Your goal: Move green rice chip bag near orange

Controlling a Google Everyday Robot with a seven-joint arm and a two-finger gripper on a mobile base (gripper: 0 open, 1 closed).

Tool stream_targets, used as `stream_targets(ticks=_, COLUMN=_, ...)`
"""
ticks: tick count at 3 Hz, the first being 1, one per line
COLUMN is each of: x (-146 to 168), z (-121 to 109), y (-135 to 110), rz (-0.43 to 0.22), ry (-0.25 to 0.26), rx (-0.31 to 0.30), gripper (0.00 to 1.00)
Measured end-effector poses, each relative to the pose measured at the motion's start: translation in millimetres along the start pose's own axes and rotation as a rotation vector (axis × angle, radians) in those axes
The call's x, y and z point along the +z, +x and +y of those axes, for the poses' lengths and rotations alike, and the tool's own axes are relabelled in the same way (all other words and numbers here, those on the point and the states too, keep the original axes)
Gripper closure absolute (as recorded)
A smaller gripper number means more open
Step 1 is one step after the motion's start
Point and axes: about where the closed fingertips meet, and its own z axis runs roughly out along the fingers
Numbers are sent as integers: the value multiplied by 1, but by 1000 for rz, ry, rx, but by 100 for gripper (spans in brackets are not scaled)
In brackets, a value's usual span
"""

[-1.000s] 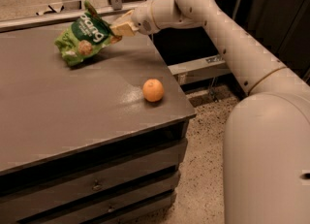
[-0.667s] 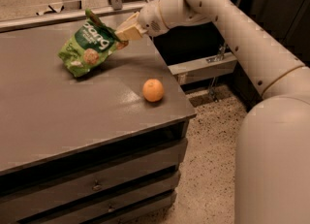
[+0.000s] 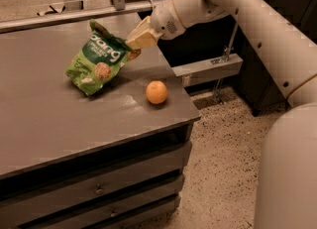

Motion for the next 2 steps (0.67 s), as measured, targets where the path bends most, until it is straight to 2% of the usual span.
stream_targets(ticks=1, x=-7, z=16, y=6, rz=28, ry=-40, rx=7, gripper=100)
stream_targets(ticks=2, x=-15, z=26, y=15, rz=54, ry=-56, rx=21, gripper=100)
